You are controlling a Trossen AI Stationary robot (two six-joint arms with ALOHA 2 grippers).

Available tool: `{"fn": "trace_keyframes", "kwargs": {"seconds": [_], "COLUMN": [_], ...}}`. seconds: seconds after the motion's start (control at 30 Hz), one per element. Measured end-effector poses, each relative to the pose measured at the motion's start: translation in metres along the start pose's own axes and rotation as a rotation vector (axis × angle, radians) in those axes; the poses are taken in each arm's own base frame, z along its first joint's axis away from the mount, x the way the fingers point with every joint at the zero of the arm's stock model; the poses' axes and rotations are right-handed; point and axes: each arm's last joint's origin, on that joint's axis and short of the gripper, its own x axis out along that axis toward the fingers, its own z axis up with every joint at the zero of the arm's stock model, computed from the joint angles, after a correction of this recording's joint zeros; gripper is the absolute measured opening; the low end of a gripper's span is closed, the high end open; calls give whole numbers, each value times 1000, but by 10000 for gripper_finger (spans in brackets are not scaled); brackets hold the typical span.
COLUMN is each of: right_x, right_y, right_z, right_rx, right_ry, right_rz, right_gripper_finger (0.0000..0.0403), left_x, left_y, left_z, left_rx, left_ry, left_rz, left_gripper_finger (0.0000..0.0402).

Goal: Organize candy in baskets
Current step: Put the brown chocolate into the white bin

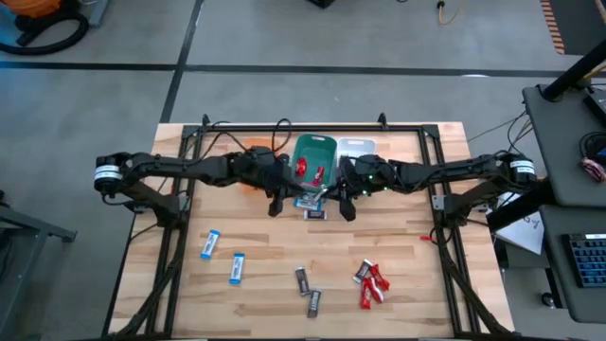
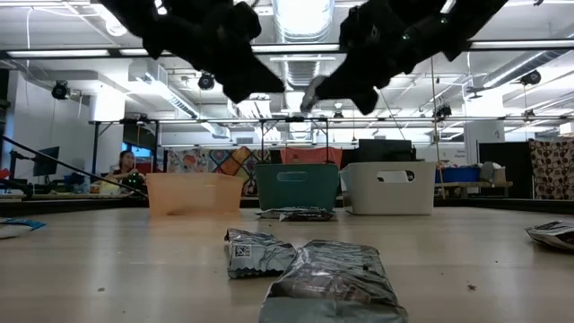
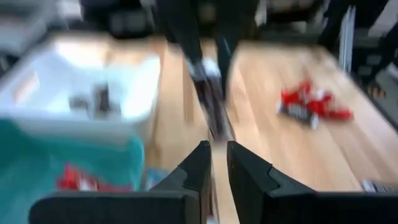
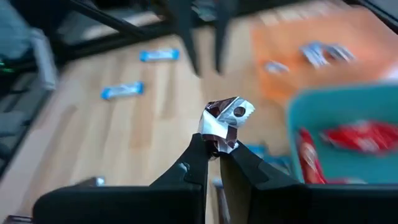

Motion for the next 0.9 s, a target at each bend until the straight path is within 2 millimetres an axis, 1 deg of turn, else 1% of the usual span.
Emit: {"fn": "trace_keyframes", "kwargs": {"seconds": [0.07,0.17,0.23,0.33,0.5,0.63,0.77,0.9], "right_x": [-7,-19,-26,-34,-39,-40,-42,-43], "right_y": [-3,-11,-19,-29,-44,-55,-60,-61], "right_z": [-4,-12,-19,-26,-28,-29,-29,-29], "right_rx": [24,86,146,228,310,314,319,316], "right_ry": [52,136,191,245,233,225,220,221], "right_rz": [-104,-344,-497,-641,-733,-825,-868,-872], "right_gripper_finger": [23,23,23,22,23,29,49,76], "left_x": [-4,-12,-18,-26,-41,-48,-52,-54], "left_y": [-1,-4,-8,-12,-20,-27,-34,-44], "left_z": [3,2,-1,-8,-23,-37,-48,-59], "left_rx": [-41,-138,-203,-276,-375,-460,-528,-574], "left_ry": [107,294,414,559,778,917,1005,1080], "left_rz": [-4,-5,-3,29,147,199,242,282], "left_gripper_finger": [43,43,42,42,41,41,41,41]}}
